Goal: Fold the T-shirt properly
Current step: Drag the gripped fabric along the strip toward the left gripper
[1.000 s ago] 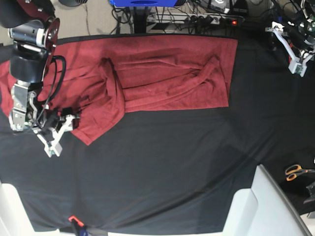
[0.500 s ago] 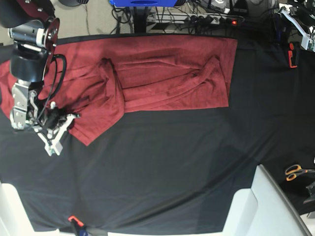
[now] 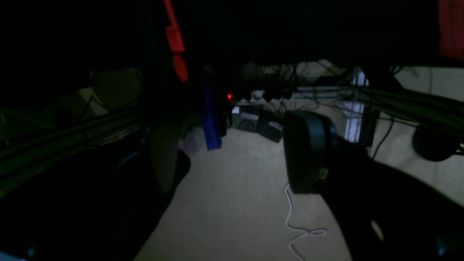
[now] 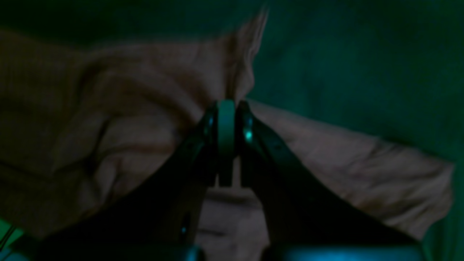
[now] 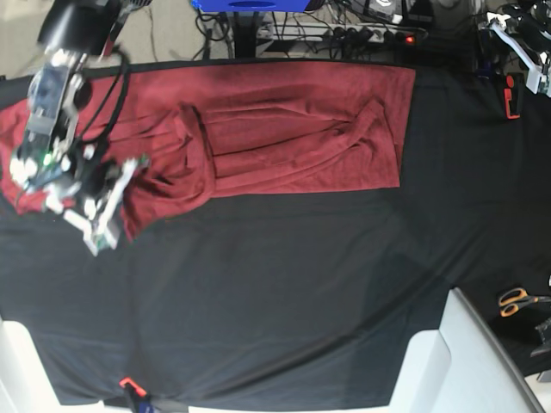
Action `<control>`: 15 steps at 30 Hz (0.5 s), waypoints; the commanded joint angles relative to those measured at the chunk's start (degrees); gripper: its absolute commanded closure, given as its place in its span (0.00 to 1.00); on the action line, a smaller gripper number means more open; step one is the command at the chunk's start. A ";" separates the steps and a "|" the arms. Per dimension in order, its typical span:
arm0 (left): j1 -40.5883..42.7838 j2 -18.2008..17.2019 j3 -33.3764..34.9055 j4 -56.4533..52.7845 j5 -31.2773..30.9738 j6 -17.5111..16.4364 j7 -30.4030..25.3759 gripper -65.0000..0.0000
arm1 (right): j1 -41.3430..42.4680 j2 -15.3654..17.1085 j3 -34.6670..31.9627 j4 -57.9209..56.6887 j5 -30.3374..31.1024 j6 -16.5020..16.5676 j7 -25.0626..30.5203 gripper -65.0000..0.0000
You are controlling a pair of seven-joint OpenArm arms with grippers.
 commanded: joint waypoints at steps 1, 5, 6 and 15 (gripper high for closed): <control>0.04 -1.10 -0.44 0.70 -0.31 0.12 -0.70 0.34 | 0.04 -0.23 -0.13 3.37 0.89 0.12 1.30 1.00; -0.40 -1.10 -0.44 0.53 -0.22 0.12 -0.62 0.34 | -6.91 -1.11 -7.52 11.11 0.89 0.12 0.69 1.00; -0.84 -1.10 -0.44 0.53 -0.22 0.12 -0.53 0.34 | -8.84 -1.11 -10.15 12.60 0.89 0.12 0.69 1.00; -0.66 -1.28 4.48 0.79 -0.22 0.12 -0.53 0.34 | -15.70 -1.11 -28.53 14.36 0.62 0.12 1.22 1.00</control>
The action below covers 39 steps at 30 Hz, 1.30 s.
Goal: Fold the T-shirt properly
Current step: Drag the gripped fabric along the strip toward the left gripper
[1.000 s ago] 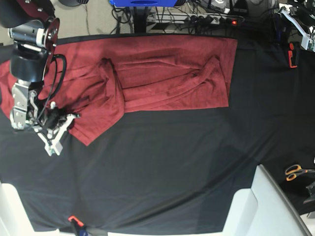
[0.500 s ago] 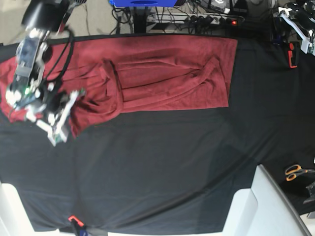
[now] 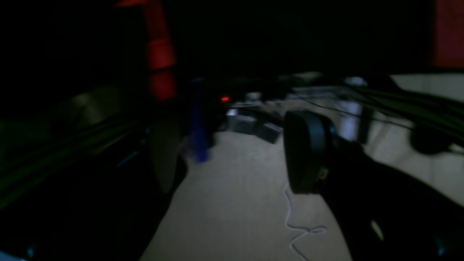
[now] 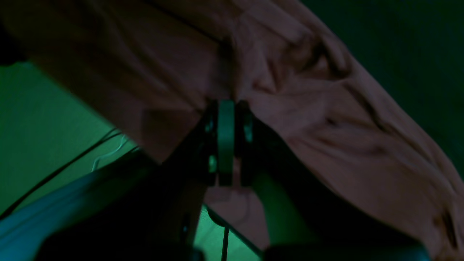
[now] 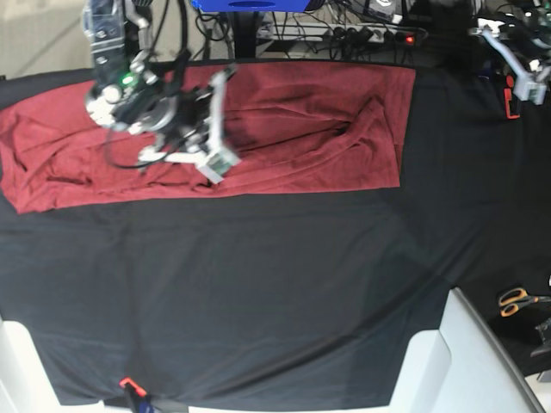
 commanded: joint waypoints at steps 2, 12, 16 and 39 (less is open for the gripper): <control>0.65 -0.75 0.34 0.92 -0.20 -0.28 -0.53 0.34 | 0.17 -0.25 -3.19 0.99 0.58 0.32 1.00 1.00; 0.30 -0.49 0.34 0.75 -0.20 -0.28 -0.53 0.34 | 0.70 -0.34 -16.90 -2.36 0.67 -11.33 4.08 1.00; 0.30 -0.49 0.34 -0.22 -0.20 -0.28 -0.53 0.34 | 1.40 -0.34 -17.61 -3.41 0.84 -13.26 4.08 1.00; 0.21 -0.58 0.34 -0.84 -0.20 -0.28 -0.62 0.34 | 13.44 -0.25 -32.73 -14.66 0.67 -13.44 3.99 1.00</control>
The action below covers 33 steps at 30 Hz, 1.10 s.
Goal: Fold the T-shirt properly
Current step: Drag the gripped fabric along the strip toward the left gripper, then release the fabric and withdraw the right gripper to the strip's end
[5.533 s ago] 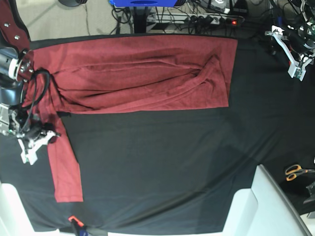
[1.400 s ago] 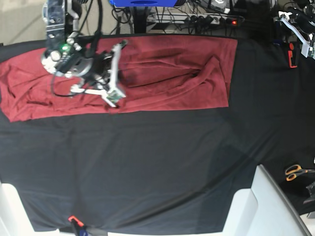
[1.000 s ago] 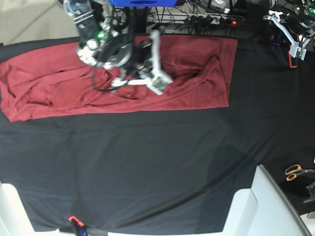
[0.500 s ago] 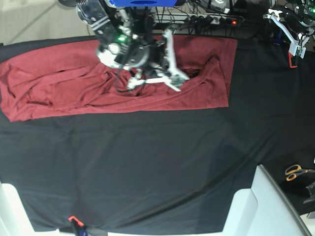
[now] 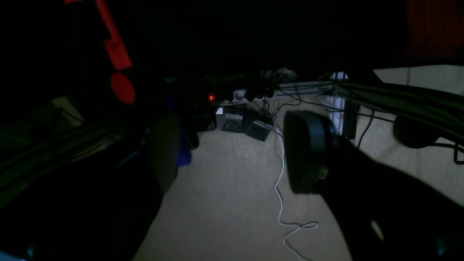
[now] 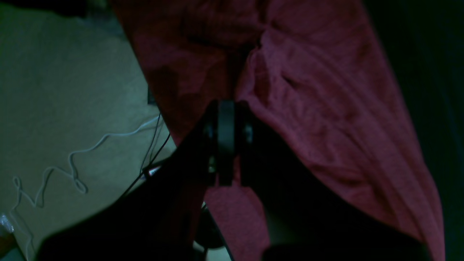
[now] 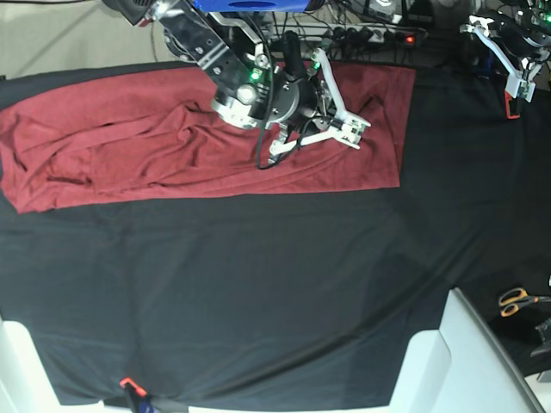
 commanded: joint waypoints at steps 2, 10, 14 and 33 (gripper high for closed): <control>0.41 -0.91 -0.54 0.69 -0.22 0.34 -0.60 0.34 | 1.19 -0.95 -0.53 0.41 0.43 -0.08 1.39 1.00; 0.41 -0.91 -0.54 0.60 -0.22 0.34 -0.60 0.34 | 3.12 -1.74 -1.15 -0.99 0.51 -0.08 1.39 1.00; 0.41 -0.82 -0.54 0.60 -0.22 0.34 -0.60 0.34 | 3.03 -1.74 -1.33 -1.08 0.60 0.27 1.39 0.99; -2.23 -1.17 -0.54 -4.23 -0.22 0.34 -0.68 0.34 | 2.68 4.76 39.29 19.05 0.51 0.35 -4.24 0.45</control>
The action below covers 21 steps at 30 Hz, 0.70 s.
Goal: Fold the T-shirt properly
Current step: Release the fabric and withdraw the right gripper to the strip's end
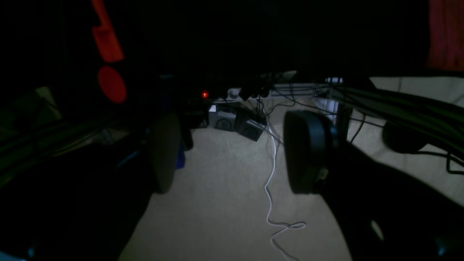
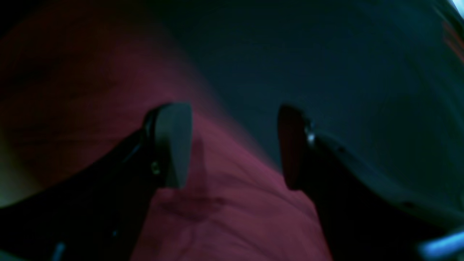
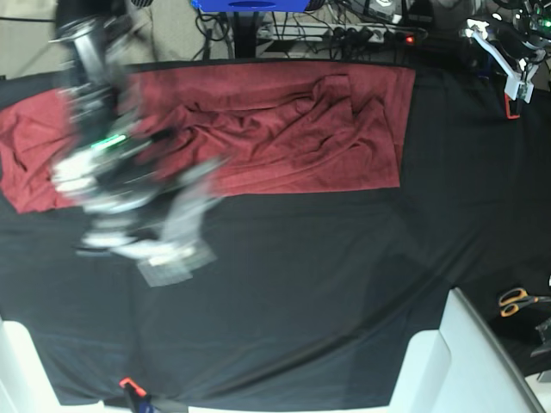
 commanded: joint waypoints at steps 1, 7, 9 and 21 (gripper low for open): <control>0.46 -0.84 -0.54 0.86 -0.29 -0.06 -0.66 0.34 | 1.20 0.04 5.49 -0.39 0.80 0.33 0.77 0.45; -1.13 -0.75 -0.54 0.95 -0.29 -0.06 -0.66 0.34 | 8.76 6.02 27.29 -17.18 0.80 11.50 2.09 0.98; -1.21 -0.67 -0.54 0.95 -0.29 -0.06 -0.66 0.34 | 11.92 8.57 32.13 -27.11 0.71 13.26 5.95 0.98; -0.78 -0.84 -0.71 0.95 -0.29 -0.06 -0.66 0.34 | 29.59 24.92 37.58 -72.65 0.71 13.17 24.42 0.72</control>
